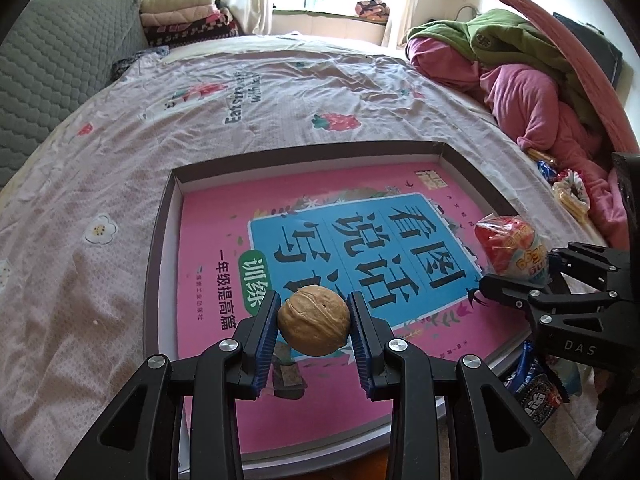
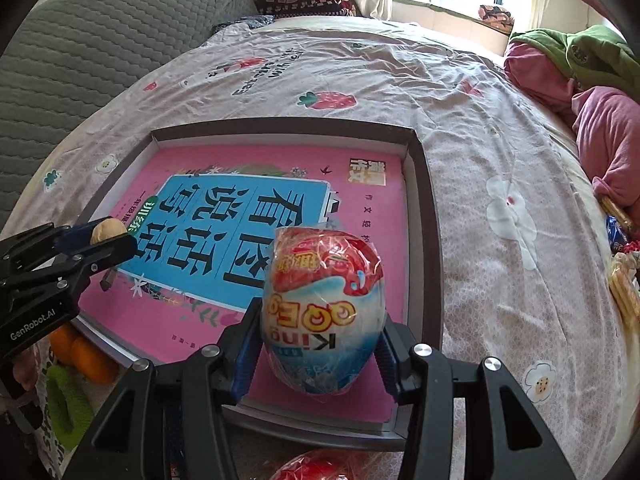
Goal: Organize objects
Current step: 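Open the left tool to drop the walnut in the box while the right releases the egg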
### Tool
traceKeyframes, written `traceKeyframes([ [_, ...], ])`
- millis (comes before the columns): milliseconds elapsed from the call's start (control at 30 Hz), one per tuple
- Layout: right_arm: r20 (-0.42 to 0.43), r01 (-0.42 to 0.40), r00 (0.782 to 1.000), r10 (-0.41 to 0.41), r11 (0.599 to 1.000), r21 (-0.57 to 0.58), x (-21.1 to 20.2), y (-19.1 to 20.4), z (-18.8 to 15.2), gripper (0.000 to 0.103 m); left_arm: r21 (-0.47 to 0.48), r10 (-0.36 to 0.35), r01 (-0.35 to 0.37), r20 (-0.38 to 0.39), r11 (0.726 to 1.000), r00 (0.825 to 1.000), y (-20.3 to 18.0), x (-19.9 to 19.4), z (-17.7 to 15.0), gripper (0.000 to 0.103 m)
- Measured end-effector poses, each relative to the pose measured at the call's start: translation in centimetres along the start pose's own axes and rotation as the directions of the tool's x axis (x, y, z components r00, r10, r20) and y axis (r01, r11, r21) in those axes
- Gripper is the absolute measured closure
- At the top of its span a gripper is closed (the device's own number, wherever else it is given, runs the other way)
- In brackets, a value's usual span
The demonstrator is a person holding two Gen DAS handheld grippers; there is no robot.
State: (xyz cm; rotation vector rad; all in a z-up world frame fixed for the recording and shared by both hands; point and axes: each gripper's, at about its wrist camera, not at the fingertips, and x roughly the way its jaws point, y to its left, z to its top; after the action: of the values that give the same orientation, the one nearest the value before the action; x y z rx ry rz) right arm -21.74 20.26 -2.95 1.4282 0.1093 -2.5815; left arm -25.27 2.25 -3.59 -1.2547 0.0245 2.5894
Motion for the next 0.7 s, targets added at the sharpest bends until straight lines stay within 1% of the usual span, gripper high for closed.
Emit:
traceKeyframes([
  [467,-0.012,0.009,1.000,-0.008,1.000,0.015,0.18,-0.26,0.01,0.052,0.012,0.003,-0.003,-0.012,1.000,1.000,-0.06,0.07,0.01,0.066],
  [633,-0.012,0.002,1.000,-0.002,1.000,0.030,0.14,-0.46,0.07,0.052,0.008,-0.002,0.002,-0.003,1.000,1.000,-0.06,-0.25,0.22,0.057],
  [700,-0.013,-0.001,1.000,0.001,0.999,0.035,0.12,-0.52,0.10,0.052,0.005,-0.003,0.003,-0.002,1.000,1.000,-0.05,-0.32,0.23,0.055],
])
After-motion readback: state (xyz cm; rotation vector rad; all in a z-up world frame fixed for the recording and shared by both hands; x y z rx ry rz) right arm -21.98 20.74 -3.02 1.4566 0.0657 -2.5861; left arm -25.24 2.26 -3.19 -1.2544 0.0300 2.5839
